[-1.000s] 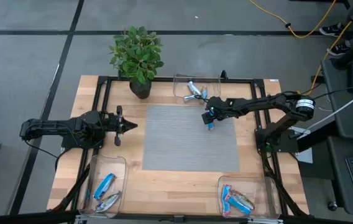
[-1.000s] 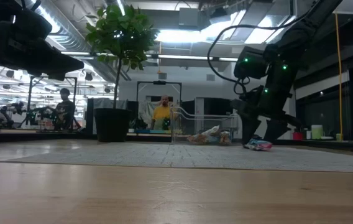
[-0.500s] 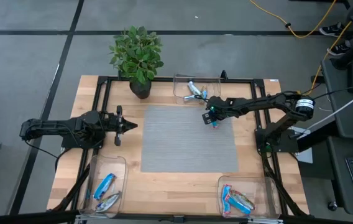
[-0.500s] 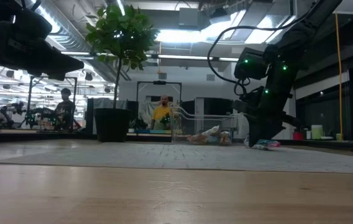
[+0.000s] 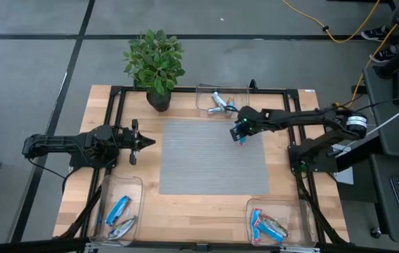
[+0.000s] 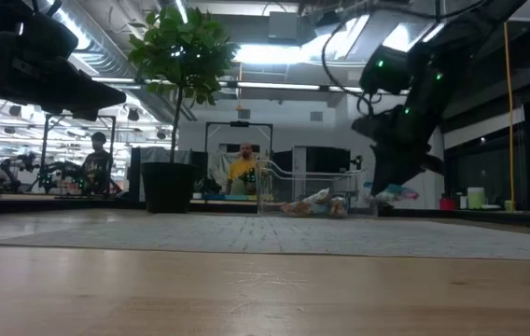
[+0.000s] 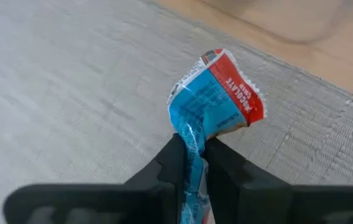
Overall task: Pick and place Granola Bars by type
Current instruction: Put the red granola bar into the bottom right transparent bin
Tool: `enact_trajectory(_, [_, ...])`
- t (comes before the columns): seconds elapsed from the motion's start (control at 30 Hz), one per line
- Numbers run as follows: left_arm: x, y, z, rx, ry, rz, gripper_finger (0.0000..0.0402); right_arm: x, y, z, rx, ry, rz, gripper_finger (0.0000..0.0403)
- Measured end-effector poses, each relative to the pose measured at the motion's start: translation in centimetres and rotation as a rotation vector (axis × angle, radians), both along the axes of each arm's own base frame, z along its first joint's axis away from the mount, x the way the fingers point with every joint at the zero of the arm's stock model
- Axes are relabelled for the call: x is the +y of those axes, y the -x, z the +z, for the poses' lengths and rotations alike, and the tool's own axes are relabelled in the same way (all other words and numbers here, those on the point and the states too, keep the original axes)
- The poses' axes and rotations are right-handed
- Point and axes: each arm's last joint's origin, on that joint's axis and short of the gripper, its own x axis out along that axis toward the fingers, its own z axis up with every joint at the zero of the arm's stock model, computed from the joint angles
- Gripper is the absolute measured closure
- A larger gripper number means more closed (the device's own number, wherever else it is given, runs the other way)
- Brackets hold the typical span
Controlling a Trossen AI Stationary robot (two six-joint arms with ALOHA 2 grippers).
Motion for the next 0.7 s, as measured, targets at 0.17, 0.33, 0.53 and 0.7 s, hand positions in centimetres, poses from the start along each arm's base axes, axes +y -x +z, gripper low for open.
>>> enact_trajectory(0.17, [0.0, 0.0, 0.0, 0.0, 0.0, 0.0, 0.039, 1.3, 0.7, 1.7, -0.027, 0.014, 0.049, 0.0349])
enact_trajectory(0.33, [0.0, 0.0, 0.0, 0.0, 0.0, 0.0, 0.0395, 3.1, 1.8, 3.5, -0.043, 0.019, 0.108, 0.0349])
enact_trajectory(0.53, [0.0, 0.0, 0.0, 0.0, 0.0, 0.0, 0.0393, 5.4, 3.9, 5.7, -0.07, 0.012, 0.173, 0.0349])
enact_trajectory(0.7, [0.0, 0.0, 0.0, -0.001, 0.0, 0.0, 0.0389, 6.9, 5.6, 7.2, -0.119, 0.018, 0.186, 0.0349])
